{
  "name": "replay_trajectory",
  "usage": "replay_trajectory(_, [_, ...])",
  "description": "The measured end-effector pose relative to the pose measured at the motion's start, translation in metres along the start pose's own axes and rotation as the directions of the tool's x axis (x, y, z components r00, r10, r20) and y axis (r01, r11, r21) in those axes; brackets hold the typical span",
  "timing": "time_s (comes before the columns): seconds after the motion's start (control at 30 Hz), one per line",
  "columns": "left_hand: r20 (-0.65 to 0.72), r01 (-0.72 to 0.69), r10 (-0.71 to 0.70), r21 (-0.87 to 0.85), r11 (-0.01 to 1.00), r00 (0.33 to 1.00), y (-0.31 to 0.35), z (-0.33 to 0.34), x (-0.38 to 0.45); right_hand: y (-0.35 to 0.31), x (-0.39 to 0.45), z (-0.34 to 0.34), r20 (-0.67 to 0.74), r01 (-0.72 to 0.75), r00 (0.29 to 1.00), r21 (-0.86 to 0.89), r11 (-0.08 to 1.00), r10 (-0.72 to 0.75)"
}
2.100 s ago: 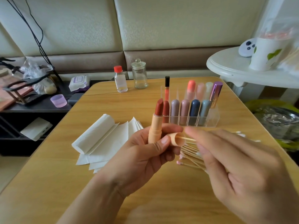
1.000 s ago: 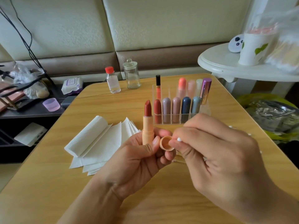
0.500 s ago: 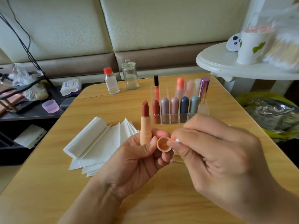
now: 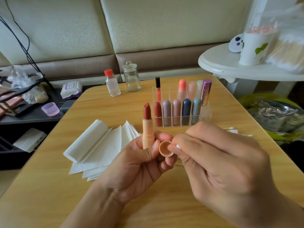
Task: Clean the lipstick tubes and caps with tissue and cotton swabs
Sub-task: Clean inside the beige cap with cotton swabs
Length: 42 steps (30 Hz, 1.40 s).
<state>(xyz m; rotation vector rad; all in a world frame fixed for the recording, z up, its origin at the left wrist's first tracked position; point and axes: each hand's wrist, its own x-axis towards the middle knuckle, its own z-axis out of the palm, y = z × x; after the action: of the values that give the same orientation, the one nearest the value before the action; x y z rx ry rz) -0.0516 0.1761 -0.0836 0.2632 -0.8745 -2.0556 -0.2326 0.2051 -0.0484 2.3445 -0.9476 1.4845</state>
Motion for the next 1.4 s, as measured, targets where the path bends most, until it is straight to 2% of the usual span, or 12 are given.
replay_trajectory(0.17, [0.007,0.001,-0.001,-0.002,1.0,1.0,0.002,-0.001,-0.002,0.0,0.002,0.0,0.033,0.001,0.999,0.116,0.993,-0.005])
replay_trajectory(0.4, [-0.02,-0.013,0.015,0.106,0.994,1.0,0.001,0.003,-0.001,0.002,-0.002,0.001,0.005,0.051,0.999,-0.017,0.999,-0.051])
replay_trajectory(0.53, [-0.06,-0.041,0.049,0.124,0.991,0.997,0.004,0.002,-0.002,0.005,-0.003,0.002,0.08,0.04,0.995,0.142,0.989,-0.052])
replay_trajectory(0.67, [-0.166,-0.071,0.101,0.173,0.982,0.981,0.008,0.0,-0.001,0.021,-0.002,-0.006,0.023,-0.179,0.983,0.311,0.933,0.181])
replay_trajectory(0.77, [-0.222,-0.097,0.131,0.156,0.983,0.966,0.013,-0.002,0.0,0.037,-0.006,-0.007,-0.011,-0.349,0.919,0.438,0.829,0.393])
replay_trajectory(0.83, [-0.238,-0.115,0.143,0.125,0.985,0.961,0.016,-0.001,0.001,0.048,-0.011,-0.002,0.052,-0.493,0.858,0.361,0.792,0.511])
replay_trajectory(0.93, [-0.204,-0.128,0.143,0.085,0.988,0.969,0.016,0.003,0.0,0.057,-0.017,0.006,0.238,-0.634,0.765,0.109,0.766,0.599])
replay_trajectory(1.13, [-0.226,-0.119,0.124,0.039,0.992,0.966,0.017,0.005,0.0,0.052,-0.014,0.002,0.472,-0.578,0.654,-0.193,0.793,0.591])
replay_trajectory(1.2, [-0.245,-0.123,0.127,0.03,0.992,0.961,0.017,0.005,0.0,0.056,-0.01,-0.005,0.468,-0.596,0.646,-0.185,0.782,0.603])
replay_trajectory(1.27, [-0.256,-0.131,0.133,0.028,0.991,0.957,0.018,0.005,-0.001,0.069,-0.008,-0.014,0.402,-0.616,0.652,-0.214,0.758,0.643])
replay_trajectory(1.33, [-0.262,-0.133,0.134,0.022,0.991,0.956,0.018,0.006,0.0,0.084,-0.009,-0.021,0.362,-0.584,0.61,-0.396,0.709,0.705])
replay_trajectory(1.4, [-0.257,-0.13,0.129,0.014,0.991,0.958,0.018,0.007,0.0,0.095,-0.011,-0.027,0.352,-0.558,0.533,-0.537,0.632,0.769])
